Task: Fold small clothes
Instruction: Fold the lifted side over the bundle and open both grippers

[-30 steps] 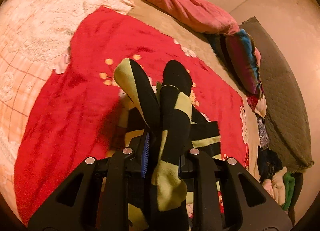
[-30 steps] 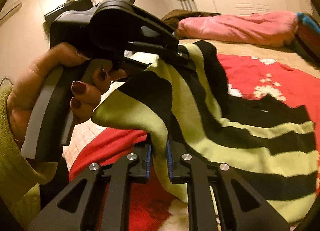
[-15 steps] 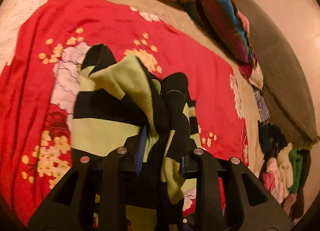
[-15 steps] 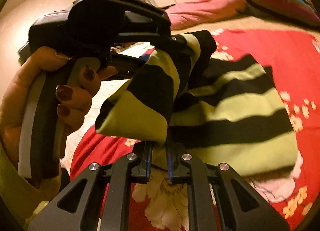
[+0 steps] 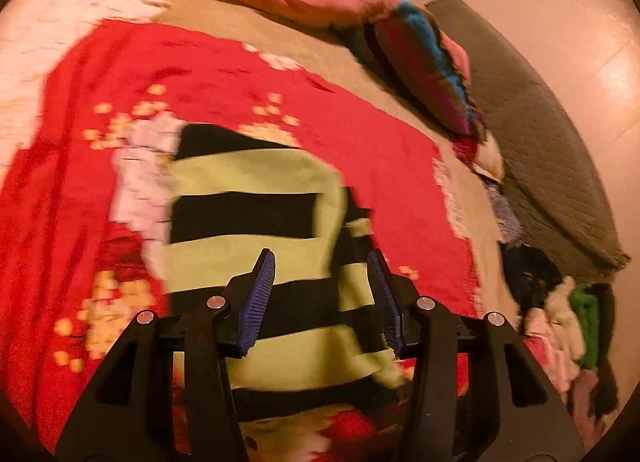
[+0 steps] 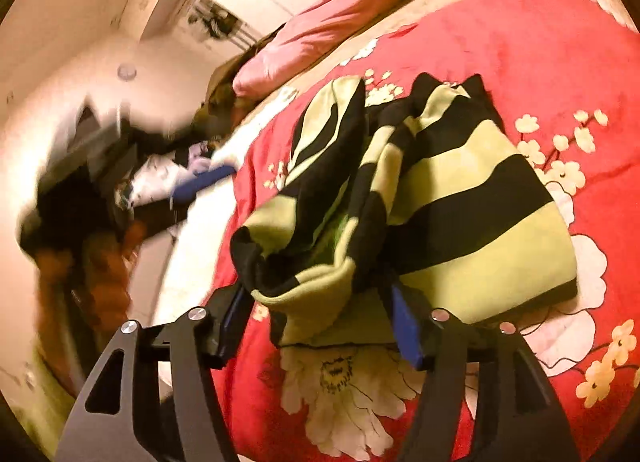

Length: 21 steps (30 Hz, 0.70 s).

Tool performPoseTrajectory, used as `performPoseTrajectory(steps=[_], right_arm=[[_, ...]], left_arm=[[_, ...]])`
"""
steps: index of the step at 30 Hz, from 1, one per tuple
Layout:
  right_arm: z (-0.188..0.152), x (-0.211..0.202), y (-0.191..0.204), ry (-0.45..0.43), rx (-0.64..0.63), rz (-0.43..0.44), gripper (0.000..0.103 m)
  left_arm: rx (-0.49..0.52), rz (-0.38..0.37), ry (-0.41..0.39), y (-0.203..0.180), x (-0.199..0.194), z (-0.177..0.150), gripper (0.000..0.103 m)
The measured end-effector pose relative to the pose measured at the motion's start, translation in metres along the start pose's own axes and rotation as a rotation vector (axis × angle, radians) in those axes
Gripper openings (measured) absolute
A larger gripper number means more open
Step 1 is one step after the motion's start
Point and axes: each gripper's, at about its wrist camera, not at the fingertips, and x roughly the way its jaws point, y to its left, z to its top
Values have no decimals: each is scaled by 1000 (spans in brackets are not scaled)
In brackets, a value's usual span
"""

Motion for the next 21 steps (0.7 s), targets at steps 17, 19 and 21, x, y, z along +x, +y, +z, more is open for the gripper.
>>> performPoseTrajectory(steps=[17, 19, 21], right_arm=[[44, -2, -27, -73, 41, -56, 84], [47, 3, -27, -58, 33, -63, 84], [46, 6, -22, -39, 8, -59, 84]], left_arm=[[10, 235, -30, 61, -15, -45, 47], [35, 250, -25, 57, -11, -47, 49], [61, 257, -22, 53, -7, -50, 50]])
